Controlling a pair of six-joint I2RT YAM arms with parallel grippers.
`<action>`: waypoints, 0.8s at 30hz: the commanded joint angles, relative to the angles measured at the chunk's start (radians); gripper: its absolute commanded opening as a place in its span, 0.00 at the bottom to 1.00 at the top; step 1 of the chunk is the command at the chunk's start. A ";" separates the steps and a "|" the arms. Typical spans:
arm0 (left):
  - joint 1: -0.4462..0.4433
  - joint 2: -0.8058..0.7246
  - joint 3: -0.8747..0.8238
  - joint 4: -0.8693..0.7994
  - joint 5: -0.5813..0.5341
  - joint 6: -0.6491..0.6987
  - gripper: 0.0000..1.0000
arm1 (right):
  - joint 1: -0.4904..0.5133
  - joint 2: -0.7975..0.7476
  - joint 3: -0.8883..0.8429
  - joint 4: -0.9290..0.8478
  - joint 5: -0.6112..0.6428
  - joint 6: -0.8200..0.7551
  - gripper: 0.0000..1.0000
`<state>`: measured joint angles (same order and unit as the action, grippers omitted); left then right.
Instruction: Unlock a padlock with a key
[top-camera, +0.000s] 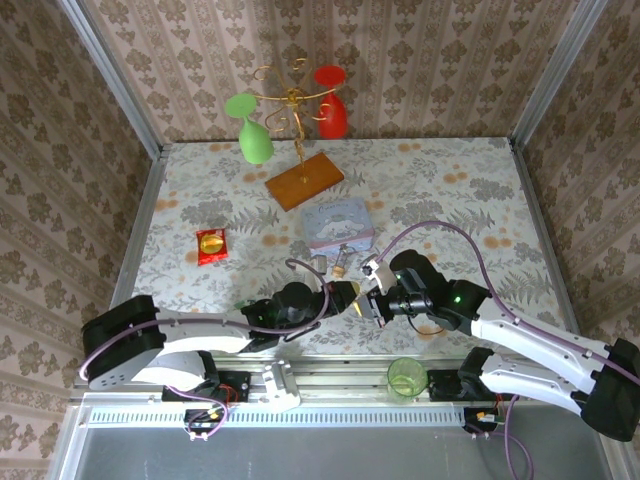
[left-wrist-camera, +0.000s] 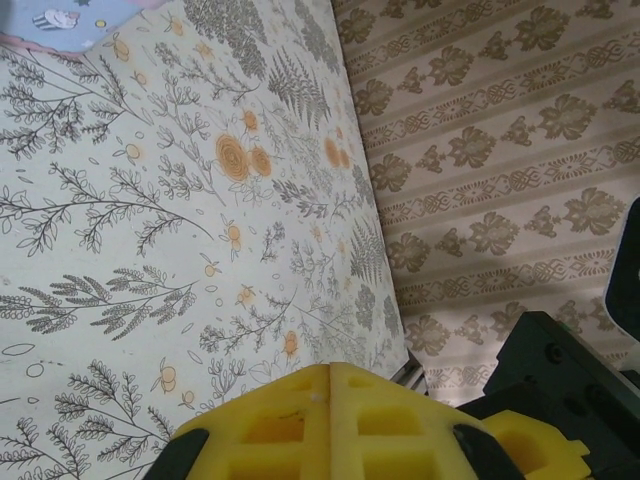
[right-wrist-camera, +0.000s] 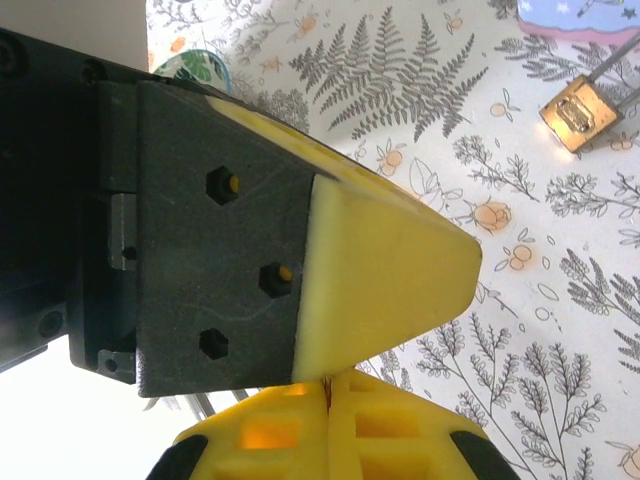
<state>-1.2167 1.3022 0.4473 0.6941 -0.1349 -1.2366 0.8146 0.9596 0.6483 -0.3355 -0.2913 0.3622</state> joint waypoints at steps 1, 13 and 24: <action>0.003 -0.057 -0.020 -0.018 -0.059 0.041 0.00 | 0.001 -0.018 -0.002 -0.032 0.070 0.009 0.00; 0.002 -0.148 -0.027 -0.013 -0.116 0.160 0.00 | -0.015 -0.098 -0.090 0.171 -0.004 0.089 0.30; -0.006 -0.163 -0.020 0.105 -0.066 0.254 0.00 | -0.113 -0.163 -0.167 0.424 -0.205 0.132 0.70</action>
<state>-1.2167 1.1633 0.4202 0.7120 -0.2211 -1.0485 0.7517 0.8001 0.5125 -0.0463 -0.3992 0.4587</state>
